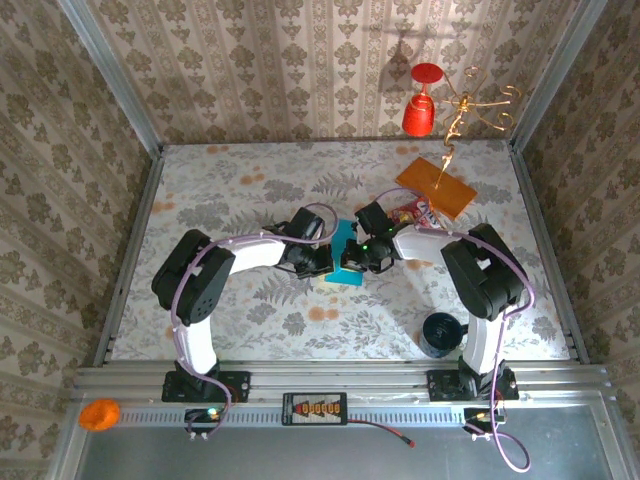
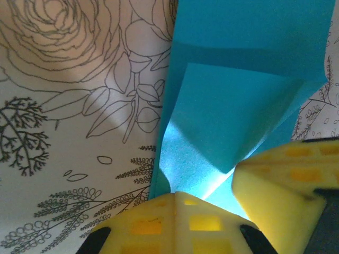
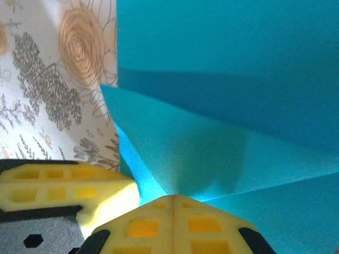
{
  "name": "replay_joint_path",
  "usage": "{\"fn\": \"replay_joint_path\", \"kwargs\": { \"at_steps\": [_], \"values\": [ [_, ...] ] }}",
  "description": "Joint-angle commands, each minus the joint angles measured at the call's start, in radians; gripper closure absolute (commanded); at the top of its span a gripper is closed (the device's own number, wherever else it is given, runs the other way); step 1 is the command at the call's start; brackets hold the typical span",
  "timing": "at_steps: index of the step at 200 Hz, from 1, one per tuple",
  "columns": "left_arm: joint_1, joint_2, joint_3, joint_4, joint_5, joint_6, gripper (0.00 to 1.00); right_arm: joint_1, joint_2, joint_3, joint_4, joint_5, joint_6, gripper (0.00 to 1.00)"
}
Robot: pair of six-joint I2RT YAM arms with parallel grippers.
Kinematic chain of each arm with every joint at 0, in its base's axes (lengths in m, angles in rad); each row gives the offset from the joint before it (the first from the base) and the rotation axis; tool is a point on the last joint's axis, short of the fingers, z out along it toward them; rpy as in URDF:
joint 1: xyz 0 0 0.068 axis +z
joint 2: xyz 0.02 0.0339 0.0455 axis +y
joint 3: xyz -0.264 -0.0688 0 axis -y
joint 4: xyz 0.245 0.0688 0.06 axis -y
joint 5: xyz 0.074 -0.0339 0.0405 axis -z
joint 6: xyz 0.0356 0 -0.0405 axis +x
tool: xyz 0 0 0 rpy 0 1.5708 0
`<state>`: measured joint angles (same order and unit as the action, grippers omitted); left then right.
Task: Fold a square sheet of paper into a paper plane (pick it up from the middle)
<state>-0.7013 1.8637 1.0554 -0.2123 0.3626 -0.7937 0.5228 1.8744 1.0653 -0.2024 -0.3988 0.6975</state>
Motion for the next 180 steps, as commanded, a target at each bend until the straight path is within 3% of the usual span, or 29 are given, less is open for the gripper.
{"fn": "replay_joint_path", "kwargs": {
  "at_steps": [1,66,127,180],
  "values": [
    [-0.01,0.037,0.0,-0.074,-0.034,-0.013,1.0,0.009,0.021,0.021,-0.008,-0.007,-0.016,0.95],
    [-0.01,0.038,-0.008,-0.067,-0.031,-0.021,1.0,0.009,0.057,0.023,0.026,-0.031,0.009,0.95],
    [-0.01,0.037,-0.006,-0.071,-0.033,-0.022,1.0,-0.003,-0.062,-0.031,0.094,-0.013,0.02,0.95],
    [-0.009,0.04,-0.003,-0.075,-0.034,-0.024,1.0,-0.003,0.006,-0.01,0.092,-0.023,0.042,0.96]
  ]
}}
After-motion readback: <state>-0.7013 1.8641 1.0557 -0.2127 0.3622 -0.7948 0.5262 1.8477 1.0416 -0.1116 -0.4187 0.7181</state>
